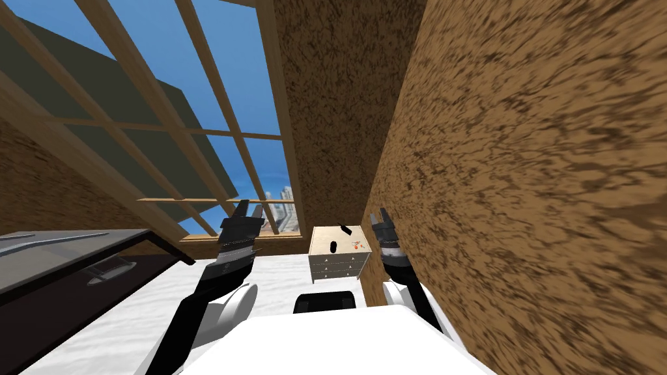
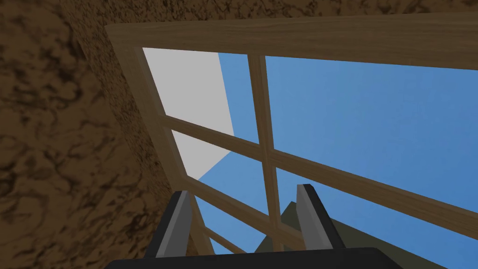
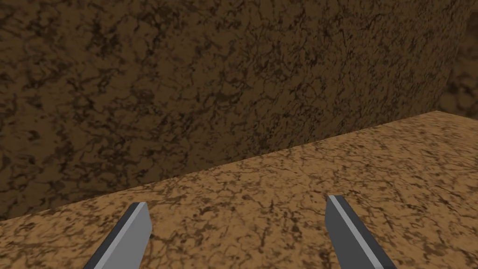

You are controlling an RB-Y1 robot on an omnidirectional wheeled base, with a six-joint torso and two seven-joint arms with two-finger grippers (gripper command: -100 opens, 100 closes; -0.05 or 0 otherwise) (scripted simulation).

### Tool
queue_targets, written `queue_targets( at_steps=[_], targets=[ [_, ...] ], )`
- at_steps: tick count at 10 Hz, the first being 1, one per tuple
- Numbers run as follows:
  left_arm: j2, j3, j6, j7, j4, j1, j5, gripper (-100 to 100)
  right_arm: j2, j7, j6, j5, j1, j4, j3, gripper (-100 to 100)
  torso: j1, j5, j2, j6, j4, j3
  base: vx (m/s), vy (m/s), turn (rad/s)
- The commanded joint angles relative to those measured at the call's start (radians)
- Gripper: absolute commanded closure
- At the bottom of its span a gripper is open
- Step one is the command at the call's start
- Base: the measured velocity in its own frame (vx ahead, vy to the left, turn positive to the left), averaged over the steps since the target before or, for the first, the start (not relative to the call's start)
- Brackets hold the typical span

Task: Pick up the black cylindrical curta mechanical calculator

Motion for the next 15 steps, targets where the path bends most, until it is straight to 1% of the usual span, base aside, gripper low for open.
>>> queue_targets(
  at_steps=[1, 2, 3, 6, 7, 8, 9, 10, 11, 12, 13, 14, 15],
  targets=[
    [0.000, 0.000, 0.000, 0.000, 0.000, 0.000, 0.000, 0, -0.020, 0.018, 0.016, 0.050, 0.008, 0.043, 0.012, -100, 0.000, 0.000, 0.000, 0.000, 0.000, 0.000, -0.048, -0.009, 0.131],
    [0.000, 0.000, 0.000, 0.000, 0.000, 0.000, 0.000, 0, -0.034, 0.028, 0.022, 0.074, 0.018, 0.073, 0.019, -100, 0.000, 0.000, 0.000, 0.000, 0.000, 0.000, -0.052, 0.000, 0.136],
    [0.000, 0.000, 0.000, 0.000, 0.000, 0.000, 0.000, 0, -0.034, 0.028, 0.022, 0.083, 0.018, 0.073, 0.019, -100, 0.001, 0.000, 0.000, 0.000, 0.000, 0.000, -0.033, -0.004, 0.030],
    [0.000, 0.000, 0.000, 0.000, 0.000, 0.000, 0.000, 0, -0.081, 0.057, 0.041, 0.186, 0.047, 0.175, 0.040, -100, 0.001, 0.000, -0.001, 0.000, 0.000, -0.001, -0.035, -0.002, 0.142],
    [0.000, 0.000, 0.000, 0.000, 0.000, 0.000, 0.000, 0, -0.081, 0.057, 0.041, 0.193, 0.047, 0.176, 0.040, -100, 0.001, 0.000, -0.001, 0.000, 0.000, -0.001, -0.027, 0.009, 0.055],
    [0.000, 0.000, 0.000, 0.000, 0.000, 0.000, 0.000, 0, -0.099, 0.067, 0.048, 0.233, 0.056, 0.211, 0.048, -100, 0.001, 0.000, -0.001, 0.000, 0.000, -0.001, -0.024, 0.010, 0.085],
    [0.000, 0.000, 0.000, 0.000, 0.000, 0.000, 0.000, 0, -0.118, 0.076, 0.055, 0.257, 0.065, 0.245, 0.055, -100, 0.001, 0.000, -0.002, 0.000, 0.000, -0.001, -0.029, 0.019, 0.227],
    [0.000, 0.000, 0.000, 0.000, 0.000, 0.000, 0.000, 0, -0.118, 0.076, 0.055, 0.273, 0.065, 0.254, 0.055, -100, 0.002, 0.000, -0.002, 0.000, 0.000, -0.001, -0.020, 0.014, 0.072],
    [0.000, 0.000, 0.000, 0.000, 0.000, 0.000, 0.000, 0, -0.139, 0.085, 0.063, 0.309, 0.073, 0.291, 0.062, -100, 0.002, 0.000, -0.002, 0.000, 0.000, -0.001, -0.016, 0.024, 0.122],
    [0.000, 0.000, 0.000, 0.000, 0.000, 0.000, 0.000, 0, -0.139, 0.085, 0.063, 0.315, 0.073, 0.295, 0.062, -100, 0.002, 0.001, -0.002, 0.000, 0.000, -0.001, -0.008, 0.021, 0.061],
    [0.000, 0.000, 0.000, 0.000, 0.000, 0.000, 0.000, 0, -0.160, 0.093, 0.070, 0.356, 0.080, 0.336, 0.068, -100, 0.002, 0.001, -0.003, 0.000, 0.000, -0.002, -0.006, 0.033, 0.117],
    [0.000, 0.000, 0.000, 0.000, 0.000, 0.000, 0.000, 0, -0.183, 0.100, 0.078, 0.388, 0.086, 0.362, 0.075, -100, 0.003, 0.001, -0.003, 0.000, -0.001, -0.002, -0.016, 0.046, 0.236],
    [0.000, 0.000, 0.000, 0.000, 0.000, 0.000, 0.000, 0, -0.183, 0.100, 0.078, 0.399, 0.086, 0.379, 0.075, -100, 0.003, 0.001, -0.003, 0.000, -0.001, -0.002, -0.010, 0.038, 0.079]
  ],
)
